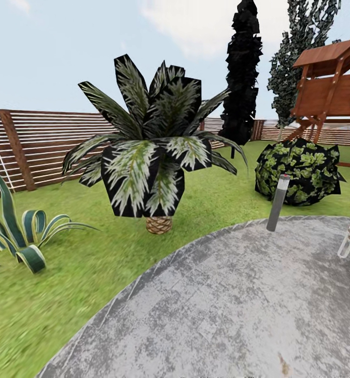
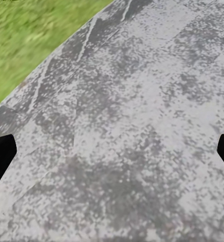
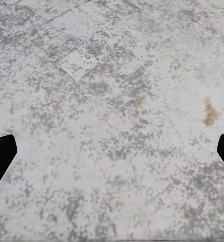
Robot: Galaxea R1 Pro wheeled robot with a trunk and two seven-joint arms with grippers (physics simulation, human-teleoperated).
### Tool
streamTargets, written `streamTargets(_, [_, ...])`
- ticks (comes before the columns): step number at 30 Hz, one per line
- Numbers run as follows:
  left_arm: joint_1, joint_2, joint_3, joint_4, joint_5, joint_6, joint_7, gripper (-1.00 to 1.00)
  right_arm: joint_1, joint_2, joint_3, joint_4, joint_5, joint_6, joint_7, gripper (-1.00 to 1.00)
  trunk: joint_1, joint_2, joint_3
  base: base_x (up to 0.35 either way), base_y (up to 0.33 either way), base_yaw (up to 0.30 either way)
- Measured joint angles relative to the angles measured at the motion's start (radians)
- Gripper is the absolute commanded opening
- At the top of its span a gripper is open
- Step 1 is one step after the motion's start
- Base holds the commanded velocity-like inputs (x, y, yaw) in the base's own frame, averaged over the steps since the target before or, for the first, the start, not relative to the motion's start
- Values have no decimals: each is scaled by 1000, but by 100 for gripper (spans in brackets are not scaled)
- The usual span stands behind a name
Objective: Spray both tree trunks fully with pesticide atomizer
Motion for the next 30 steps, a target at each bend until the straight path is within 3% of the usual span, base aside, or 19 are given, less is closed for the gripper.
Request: streamTargets(30, [0,0,0,-1,0,0,1,100,0,-3,0,0,-1,0,0,100,115,-210,-94,0,0,-261])
